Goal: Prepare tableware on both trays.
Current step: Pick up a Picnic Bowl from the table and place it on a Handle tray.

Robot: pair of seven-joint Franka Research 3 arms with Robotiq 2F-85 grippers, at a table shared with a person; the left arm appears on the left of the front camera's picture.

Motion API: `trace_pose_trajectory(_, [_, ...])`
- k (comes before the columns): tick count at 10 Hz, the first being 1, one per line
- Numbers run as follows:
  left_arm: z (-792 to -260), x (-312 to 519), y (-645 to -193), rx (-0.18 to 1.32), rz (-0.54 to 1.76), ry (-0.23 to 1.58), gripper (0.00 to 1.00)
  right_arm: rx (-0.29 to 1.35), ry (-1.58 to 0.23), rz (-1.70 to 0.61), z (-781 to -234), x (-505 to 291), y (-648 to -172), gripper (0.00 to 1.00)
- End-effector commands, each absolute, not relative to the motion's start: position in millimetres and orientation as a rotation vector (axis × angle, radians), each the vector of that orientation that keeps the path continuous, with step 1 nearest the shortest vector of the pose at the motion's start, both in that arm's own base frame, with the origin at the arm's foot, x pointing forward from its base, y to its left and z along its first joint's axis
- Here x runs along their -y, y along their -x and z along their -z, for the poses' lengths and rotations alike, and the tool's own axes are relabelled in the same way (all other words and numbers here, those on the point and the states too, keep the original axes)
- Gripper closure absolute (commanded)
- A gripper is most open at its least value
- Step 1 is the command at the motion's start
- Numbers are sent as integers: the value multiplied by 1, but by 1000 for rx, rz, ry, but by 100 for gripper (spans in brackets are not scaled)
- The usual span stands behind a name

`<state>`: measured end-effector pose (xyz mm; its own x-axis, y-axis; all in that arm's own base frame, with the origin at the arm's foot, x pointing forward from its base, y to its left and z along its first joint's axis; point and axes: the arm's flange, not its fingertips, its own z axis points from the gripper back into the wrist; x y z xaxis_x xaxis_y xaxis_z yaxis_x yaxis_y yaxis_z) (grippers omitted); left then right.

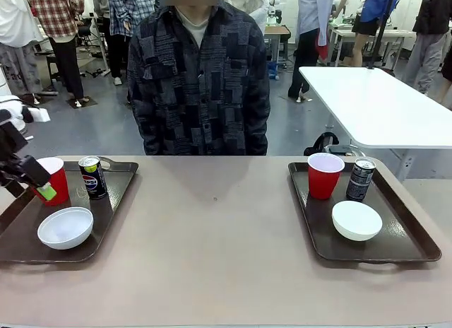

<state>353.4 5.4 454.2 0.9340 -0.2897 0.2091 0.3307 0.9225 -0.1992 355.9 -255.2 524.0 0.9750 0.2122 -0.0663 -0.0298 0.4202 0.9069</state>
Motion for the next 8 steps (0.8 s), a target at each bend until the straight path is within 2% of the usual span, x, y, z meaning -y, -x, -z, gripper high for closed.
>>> trace_pose_trajectory(1, [-468,-13,-333,188,323,212,0,-180,-1132,-141,-526,255,-355,0])
trace_pose_trajectory(2, [-474,-14,-325,174,266,118,0,-180,-1132,-141,-526,255,-355,0])
trace_pose_trajectory(3, [-465,-10,-345,187,317,241,0,-180,-1132,-141,-526,255,-355,0])
trace_pose_trajectory(8, [-465,-10,-345,187,317,241,0,-180,-1132,-141,-526,255,-355,0])
